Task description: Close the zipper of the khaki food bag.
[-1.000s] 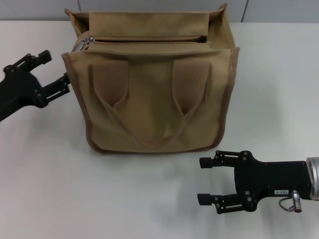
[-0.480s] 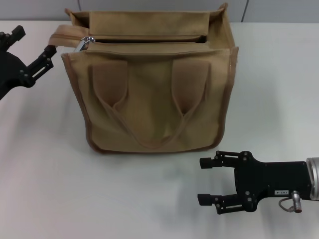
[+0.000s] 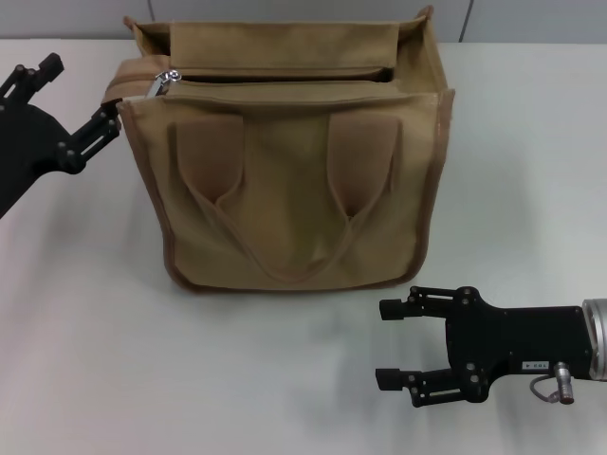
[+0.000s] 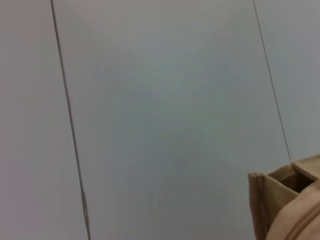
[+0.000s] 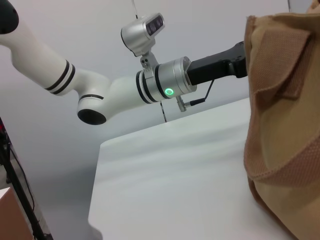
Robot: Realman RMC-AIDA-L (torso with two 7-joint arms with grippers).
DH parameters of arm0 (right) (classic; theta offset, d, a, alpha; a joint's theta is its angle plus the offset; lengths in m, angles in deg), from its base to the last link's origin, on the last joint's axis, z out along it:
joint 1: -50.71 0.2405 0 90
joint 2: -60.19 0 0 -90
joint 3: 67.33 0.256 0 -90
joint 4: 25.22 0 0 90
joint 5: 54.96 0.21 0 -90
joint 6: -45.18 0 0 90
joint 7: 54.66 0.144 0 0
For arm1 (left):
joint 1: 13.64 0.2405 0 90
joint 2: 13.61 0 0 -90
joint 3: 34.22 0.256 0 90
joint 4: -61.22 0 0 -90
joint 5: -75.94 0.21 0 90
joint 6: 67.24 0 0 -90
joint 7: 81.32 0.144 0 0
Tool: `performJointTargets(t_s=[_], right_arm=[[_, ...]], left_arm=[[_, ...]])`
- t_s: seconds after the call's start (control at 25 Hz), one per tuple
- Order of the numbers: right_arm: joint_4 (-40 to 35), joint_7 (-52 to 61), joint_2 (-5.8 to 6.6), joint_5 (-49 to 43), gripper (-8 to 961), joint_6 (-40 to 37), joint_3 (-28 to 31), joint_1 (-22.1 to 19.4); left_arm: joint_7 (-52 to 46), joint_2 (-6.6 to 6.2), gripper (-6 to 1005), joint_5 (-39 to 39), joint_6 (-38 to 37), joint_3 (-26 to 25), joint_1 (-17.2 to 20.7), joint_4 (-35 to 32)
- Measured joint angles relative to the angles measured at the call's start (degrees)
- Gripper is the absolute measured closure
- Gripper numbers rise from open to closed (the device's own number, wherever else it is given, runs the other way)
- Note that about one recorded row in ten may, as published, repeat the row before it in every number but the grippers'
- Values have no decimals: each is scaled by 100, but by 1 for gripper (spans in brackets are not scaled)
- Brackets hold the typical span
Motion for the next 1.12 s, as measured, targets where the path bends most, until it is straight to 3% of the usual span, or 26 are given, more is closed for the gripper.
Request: performJointTargets(t_s=[0.36, 1.04, 1.12], right_arm=[[-6, 0, 0, 0, 133, -12, 0, 0], [4, 3, 0, 9, 134, 2, 0, 43], [4, 3, 0, 10, 134, 3, 0, 44]], left_arm=[[200, 10, 258, -880, -67, -46, -20, 399], [956, 18, 269, -858, -464, 315, 35, 550], [1039, 17, 332, -859, -482, 324, 39, 576]])
